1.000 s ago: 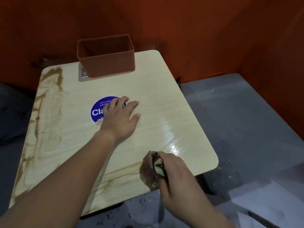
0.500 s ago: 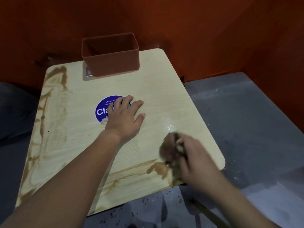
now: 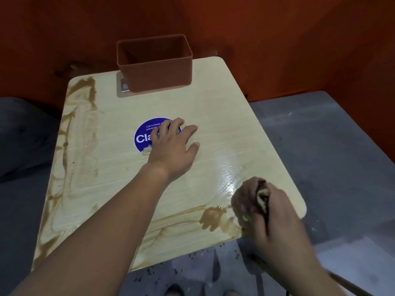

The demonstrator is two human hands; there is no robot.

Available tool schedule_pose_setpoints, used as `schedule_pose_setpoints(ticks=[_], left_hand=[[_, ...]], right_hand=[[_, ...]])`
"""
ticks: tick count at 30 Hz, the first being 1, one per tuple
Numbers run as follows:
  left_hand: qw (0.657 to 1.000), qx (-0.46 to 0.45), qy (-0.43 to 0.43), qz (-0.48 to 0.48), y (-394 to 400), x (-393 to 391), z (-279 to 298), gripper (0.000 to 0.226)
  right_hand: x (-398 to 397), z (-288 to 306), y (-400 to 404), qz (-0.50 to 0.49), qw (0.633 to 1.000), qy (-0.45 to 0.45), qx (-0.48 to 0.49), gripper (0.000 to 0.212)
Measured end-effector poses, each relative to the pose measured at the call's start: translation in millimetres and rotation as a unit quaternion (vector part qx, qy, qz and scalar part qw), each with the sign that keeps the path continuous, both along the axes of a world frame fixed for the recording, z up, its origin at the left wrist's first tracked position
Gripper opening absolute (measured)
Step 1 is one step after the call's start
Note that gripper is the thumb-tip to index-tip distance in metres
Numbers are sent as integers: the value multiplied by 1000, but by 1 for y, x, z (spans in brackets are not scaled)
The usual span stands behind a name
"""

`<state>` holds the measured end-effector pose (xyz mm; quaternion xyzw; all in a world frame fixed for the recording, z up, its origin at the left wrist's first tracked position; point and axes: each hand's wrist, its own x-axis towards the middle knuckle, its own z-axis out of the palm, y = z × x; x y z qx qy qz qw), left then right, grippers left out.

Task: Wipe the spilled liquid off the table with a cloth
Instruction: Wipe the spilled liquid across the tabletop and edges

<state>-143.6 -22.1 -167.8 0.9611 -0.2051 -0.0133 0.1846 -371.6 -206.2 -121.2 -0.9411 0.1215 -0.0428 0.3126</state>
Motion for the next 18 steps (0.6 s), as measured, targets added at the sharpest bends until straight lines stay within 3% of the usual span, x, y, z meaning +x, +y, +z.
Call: schedule_pose_setpoints(ticks=[3,5,8,14,18], left_hand=[[1000,-4,13,-3,1,3,0,47],[1000,-12,24,-6,4,4,2,48],[999,-30,41,-9,5,4,3,49],[999,-29,21,-14,5,2,-1,47],[999,-21,41,-15,5,5,2,49]], right_hand=[[-16,-3,74,18,998,-49,27,45],[-11,-3,100,40,993,-53,100,48],[4,8,75,8,974,-24,225,40],[35,8,-14,-80,996,13,33,23],[21,3,44,65,996,-28,51,34]])
